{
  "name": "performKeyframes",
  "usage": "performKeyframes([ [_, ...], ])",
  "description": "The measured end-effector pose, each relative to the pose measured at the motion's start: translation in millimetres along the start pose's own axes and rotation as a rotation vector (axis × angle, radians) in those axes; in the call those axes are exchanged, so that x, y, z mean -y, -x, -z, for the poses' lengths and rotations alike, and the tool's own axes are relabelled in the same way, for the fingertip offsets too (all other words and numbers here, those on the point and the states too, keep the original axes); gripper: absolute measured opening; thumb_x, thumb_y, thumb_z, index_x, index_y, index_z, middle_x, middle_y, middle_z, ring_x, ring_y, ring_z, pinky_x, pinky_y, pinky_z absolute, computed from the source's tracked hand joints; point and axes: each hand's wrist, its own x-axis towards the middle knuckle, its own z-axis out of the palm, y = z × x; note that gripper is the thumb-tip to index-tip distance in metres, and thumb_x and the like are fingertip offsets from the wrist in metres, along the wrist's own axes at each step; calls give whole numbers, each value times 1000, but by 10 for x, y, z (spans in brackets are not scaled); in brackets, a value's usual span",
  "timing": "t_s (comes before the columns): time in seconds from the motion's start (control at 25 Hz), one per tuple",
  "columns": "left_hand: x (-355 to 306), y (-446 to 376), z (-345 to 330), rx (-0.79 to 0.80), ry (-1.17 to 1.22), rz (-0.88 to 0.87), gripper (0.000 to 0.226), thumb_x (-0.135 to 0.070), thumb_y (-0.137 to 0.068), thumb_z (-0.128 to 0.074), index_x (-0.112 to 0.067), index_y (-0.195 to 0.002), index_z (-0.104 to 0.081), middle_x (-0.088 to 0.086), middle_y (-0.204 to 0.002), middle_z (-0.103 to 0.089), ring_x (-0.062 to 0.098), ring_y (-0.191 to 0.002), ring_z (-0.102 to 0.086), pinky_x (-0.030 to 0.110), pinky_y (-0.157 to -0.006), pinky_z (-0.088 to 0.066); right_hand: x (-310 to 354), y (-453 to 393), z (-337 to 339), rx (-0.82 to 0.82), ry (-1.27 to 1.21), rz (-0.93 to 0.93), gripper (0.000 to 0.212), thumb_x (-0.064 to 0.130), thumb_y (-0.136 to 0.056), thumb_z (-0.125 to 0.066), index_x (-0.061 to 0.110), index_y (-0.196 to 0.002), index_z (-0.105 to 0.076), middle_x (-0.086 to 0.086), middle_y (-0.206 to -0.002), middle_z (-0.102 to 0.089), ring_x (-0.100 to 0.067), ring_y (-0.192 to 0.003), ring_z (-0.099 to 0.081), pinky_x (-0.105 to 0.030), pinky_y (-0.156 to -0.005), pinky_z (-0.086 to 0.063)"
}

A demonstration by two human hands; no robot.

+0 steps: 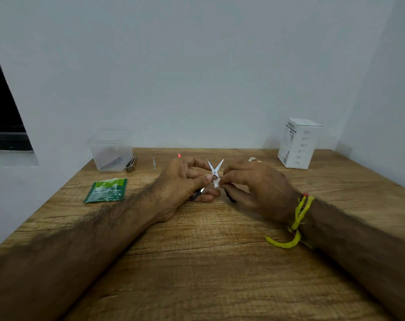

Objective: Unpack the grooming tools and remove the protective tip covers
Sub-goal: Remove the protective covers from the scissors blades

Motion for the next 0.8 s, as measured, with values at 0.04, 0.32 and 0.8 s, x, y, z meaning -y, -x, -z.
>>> performKeyframes([
  [0.04,2,3,10,-3,-2,-5,16,2,-94,-65,-1,-109,-59,17,-89,-78,27,-70,-76,31,-58,-62,-3,4,4,-6,15,3,12,15,-91,-66,11,-95,-76,-2,-96,-70,-24,-83,-67,-43,-67,-53],
  [0.32,2,10,-2,3,-1,-24,12,3,-96,-63,-2,-106,-58,15,-89,-78,24,-64,-73,30,-58,-62,89,48,25,-17,118,39,5,15,-86,-72,13,-87,-77,0,-89,-69,-22,-72,-65,-38,-58,-52],
  [0.8,-5,7,-9,-19,-18,2,19,2,-96,-63,1,-113,-56,13,-88,-79,24,-65,-74,30,-60,-63,48,163,-16,-77,75,-36,5,18,-86,-74,14,-88,-77,3,-91,-70,-19,-79,-68,-38,-61,-54],
])
